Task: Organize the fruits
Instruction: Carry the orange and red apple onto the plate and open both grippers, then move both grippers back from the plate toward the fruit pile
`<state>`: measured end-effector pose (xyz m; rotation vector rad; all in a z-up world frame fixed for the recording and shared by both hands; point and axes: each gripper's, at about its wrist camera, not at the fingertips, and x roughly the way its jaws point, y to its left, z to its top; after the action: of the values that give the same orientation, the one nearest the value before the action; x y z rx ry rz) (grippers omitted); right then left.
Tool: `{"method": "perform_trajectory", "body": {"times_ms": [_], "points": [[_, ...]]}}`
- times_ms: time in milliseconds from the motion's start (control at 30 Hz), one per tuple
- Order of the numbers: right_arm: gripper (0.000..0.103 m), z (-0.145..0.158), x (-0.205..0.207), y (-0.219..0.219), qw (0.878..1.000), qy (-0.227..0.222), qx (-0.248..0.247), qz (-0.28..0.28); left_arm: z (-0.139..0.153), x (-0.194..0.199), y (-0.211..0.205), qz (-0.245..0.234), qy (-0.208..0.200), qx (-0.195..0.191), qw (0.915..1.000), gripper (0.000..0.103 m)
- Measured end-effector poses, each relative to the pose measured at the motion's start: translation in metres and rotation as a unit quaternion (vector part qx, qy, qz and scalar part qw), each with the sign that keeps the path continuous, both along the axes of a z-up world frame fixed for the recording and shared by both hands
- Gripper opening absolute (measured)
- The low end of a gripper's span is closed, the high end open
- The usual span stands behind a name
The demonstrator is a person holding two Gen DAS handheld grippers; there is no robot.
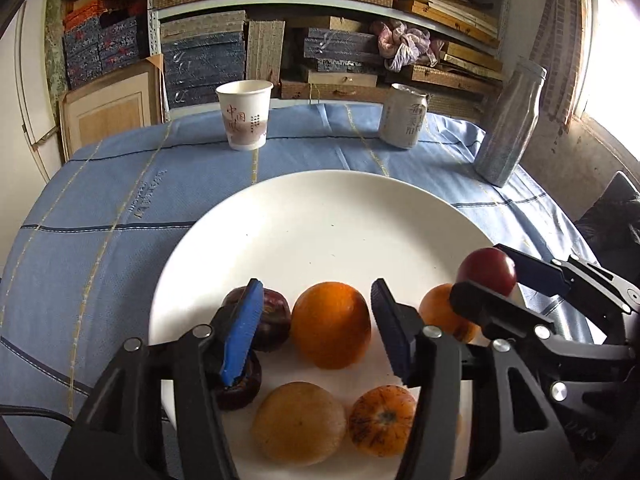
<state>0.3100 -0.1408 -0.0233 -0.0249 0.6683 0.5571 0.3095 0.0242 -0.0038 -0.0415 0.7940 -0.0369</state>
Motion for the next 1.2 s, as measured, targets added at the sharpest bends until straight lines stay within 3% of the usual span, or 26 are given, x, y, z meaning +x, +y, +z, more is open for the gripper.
{"method": "perform_trajectory", "body": {"times_ms": [100, 700, 1033, 1200], "points": [[0.059, 0.006, -0.003, -0.003, 1.0, -0.011, 0.006, -0.003, 0.004, -0.002, 0.004, 0.004, -0.007, -0.006, 1.0, 0.062], [0.061, 0.029, -0.021, -0.02, 0.999, -0.01, 0.047, -0.008, 0.027, -0.031, 0.007, 0.01, -0.029, 0.0, 0.9995, 0.068], [0.062, 0.033, -0.051, -0.037, 0.998, -0.005, 0.066, -0.013, 0.033, -0.076, 0.005, 0.013, -0.036, 0.009, 0.9992, 0.073], [0.069, 0.032, -0.076, -0.054, 0.997, -0.006, 0.081, -0.019, 0.031, -0.107, 0.012, 0.021, -0.038, 0.005, 0.9991, 0.075]]}}
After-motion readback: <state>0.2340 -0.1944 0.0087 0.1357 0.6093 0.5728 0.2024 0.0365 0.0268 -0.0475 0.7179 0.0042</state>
